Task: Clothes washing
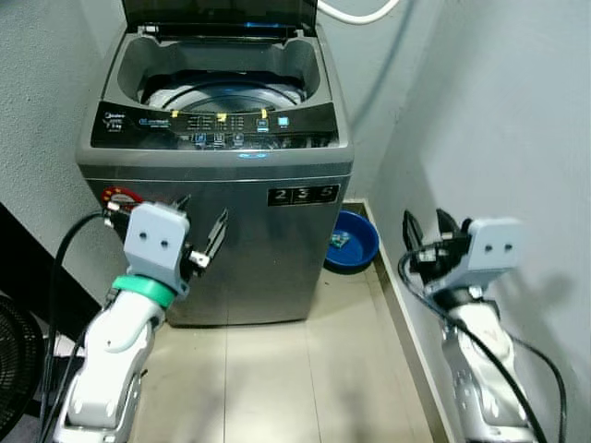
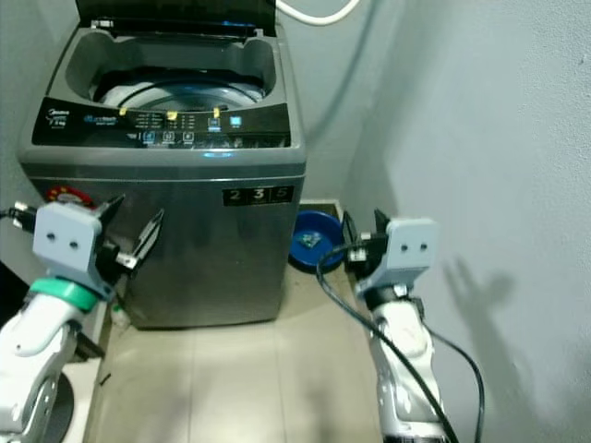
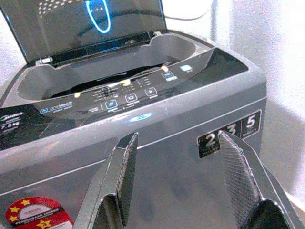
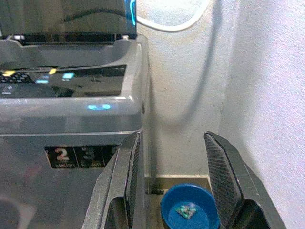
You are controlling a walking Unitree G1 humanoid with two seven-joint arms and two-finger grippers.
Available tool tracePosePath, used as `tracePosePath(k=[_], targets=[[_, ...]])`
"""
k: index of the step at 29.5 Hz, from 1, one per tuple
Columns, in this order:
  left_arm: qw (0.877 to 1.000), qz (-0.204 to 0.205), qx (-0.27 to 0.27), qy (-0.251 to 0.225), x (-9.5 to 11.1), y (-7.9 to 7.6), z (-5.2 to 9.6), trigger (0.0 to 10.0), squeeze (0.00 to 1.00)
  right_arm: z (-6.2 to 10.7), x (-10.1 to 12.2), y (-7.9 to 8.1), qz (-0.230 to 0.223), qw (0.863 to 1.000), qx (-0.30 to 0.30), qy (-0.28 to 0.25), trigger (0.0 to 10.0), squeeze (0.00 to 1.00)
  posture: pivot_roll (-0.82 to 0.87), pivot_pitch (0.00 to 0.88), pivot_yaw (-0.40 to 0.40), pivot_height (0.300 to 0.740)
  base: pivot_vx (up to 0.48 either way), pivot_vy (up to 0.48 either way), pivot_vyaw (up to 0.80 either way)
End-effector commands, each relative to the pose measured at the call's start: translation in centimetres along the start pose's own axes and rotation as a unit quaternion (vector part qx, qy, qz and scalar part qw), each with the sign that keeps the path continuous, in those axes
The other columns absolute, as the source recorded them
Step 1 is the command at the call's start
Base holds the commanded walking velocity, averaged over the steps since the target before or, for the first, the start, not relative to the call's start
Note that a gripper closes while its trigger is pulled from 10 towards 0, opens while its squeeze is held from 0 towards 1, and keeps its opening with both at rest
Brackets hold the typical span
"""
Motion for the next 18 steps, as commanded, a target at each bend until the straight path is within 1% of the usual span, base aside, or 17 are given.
tracePosePath(k=[1,3,4,5,7,10,11,13,15,18], targets=[[1.000,0.007,0.007,0.009,0.0,0.4,-0.1,10.0,0.00,0.0,-0.2,0.2,-0.008,1.000,-0.009,0.016,10.0,0.00,0.00,0.043,0.028,0.740,0.000,0.000,0.00],[1.000,0.007,0.007,0.009,0.0,0.4,-0.1,10.0,0.00,0.0,-0.2,0.2,-0.008,1.000,-0.009,0.016,10.0,0.00,0.00,0.043,0.028,0.740,0.000,0.000,0.00],[1.000,0.010,0.009,0.013,0.0,0.5,-0.4,10.0,0.00,-0.1,0.1,0.6,-0.016,1.000,-0.006,0.017,10.0,0.00,0.00,0.041,0.032,0.740,0.000,0.000,0.00],[1.000,0.010,0.009,0.013,0.0,0.5,-0.4,10.0,0.00,-0.1,0.1,0.6,-0.016,1.000,-0.006,0.017,10.0,0.00,0.00,0.041,0.032,0.740,0.000,0.000,0.00],[1.000,0.023,0.007,0.018,-0.2,0.4,-0.7,10.0,0.00,-0.1,0.3,1.1,-0.024,1.000,-0.008,0.015,10.0,0.00,-0.01,0.044,0.042,0.740,0.000,0.000,0.00],[0.999,0.026,0.006,0.019,-0.3,0.3,-0.7,10.0,0.00,0.0,0.3,1.1,-0.026,0.999,-0.010,0.015,10.0,0.00,-0.01,0.044,0.042,0.740,0.000,0.000,0.00],[0.999,0.030,0.001,0.022,-0.3,0.0,-0.8,10.0,0.00,0.1,0.4,1.2,-0.023,1.000,-0.014,0.012,10.0,0.00,-0.01,0.044,0.051,0.740,0.000,0.000,0.00],[0.999,0.031,-0.005,0.019,0.1,-0.3,-0.9,10.0,0.00,0.0,0.8,1.2,0.004,1.000,-0.013,0.002,10.0,0.00,0.00,0.044,0.058,0.740,0.000,0.000,0.00],[0.999,0.028,-0.009,0.015,0.3,-0.2,-1.0,10.0,0.00,-0.3,1.2,1.3,0.045,0.999,-0.010,-0.010,10.0,0.00,0.00,0.044,0.066,0.740,0.000,0.000,0.00],[1.000,0.027,-0.008,0.012,0.6,0.2,-1.2,10.0,0.00,-0.5,1.6,1.4,0.041,0.999,-0.015,-0.017,10.0,0.00,0.01,0.043,0.078,0.740,0.000,0.000,0.00]])
Point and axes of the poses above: a point about 5 cm out from each wrist's last joint towards the gripper, its own z axis pointing back from the gripper into the wrist, its own x axis along the axis of the wrist's last joint, y = z × x, the point moved 1 cm from there along -z, pointing out of the wrist towards the gripper, and after that the axes turned 10 degrees about -z, right-handed, at the moved point
